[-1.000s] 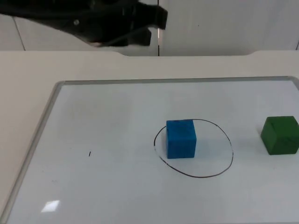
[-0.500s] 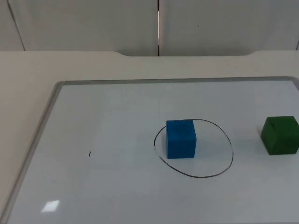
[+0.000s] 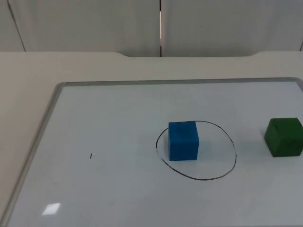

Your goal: Push the two cubes into the marked area.

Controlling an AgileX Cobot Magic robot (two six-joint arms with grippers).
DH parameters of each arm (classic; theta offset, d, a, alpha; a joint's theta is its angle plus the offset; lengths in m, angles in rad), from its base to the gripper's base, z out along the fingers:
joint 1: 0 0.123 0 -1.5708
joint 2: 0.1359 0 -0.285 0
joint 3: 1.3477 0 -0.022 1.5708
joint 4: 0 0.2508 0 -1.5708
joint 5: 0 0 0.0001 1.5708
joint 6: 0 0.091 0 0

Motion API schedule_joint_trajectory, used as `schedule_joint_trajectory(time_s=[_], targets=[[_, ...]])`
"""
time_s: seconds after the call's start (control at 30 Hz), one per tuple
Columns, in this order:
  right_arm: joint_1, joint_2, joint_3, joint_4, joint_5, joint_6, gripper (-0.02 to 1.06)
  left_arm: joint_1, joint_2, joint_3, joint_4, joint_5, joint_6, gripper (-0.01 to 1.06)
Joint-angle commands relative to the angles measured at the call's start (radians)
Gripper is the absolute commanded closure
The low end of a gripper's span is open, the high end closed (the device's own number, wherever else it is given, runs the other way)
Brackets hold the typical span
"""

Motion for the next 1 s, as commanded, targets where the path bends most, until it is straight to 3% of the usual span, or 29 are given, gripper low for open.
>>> schedule_joint_trajectory(time_s=[0.0, 0.23, 0.3, 0.33, 0.5, 0.8, 0.97], targets=[[-0.003, -0.004, 0.009, 0.002, 0.000, 0.002, -0.01, -0.002, -0.048, 0.033, 0.011, 0.006, -0.016, 1.05], [-0.003, -0.004, 0.009, 0.002, 0.000, 0.002, -0.01, -0.002, -0.231, 0.168, 0.154, 0.046, -0.158, 1.05], [-0.003, -0.004, 0.009, 0.002, 0.000, 0.002, -0.01, -0.002, -0.302, 0.187, 0.267, 0.115, -0.276, 1.05], [-0.003, -0.004, 0.009, 0.002, 0.000, 0.002, -0.01, -0.002, -0.302, 0.187, 0.267, 0.115, -0.276, 1.05], [-0.003, -0.004, 0.009, 0.002, 0.000, 0.002, -0.01, -0.002, -0.446, 0.188, 0.446, 0.270, -0.438, 1.05], [-0.003, -0.004, 0.009, 0.002, 0.000, 0.002, -0.01, -0.002, -0.663, 0.188, 0.541, 0.489, -0.494, 1.05], [-0.003, -0.004, 0.009, 0.002, 0.000, 0.002, -0.01, -0.002, -0.761, 0.188, 0.553, 0.542, -0.514, 1.05]])
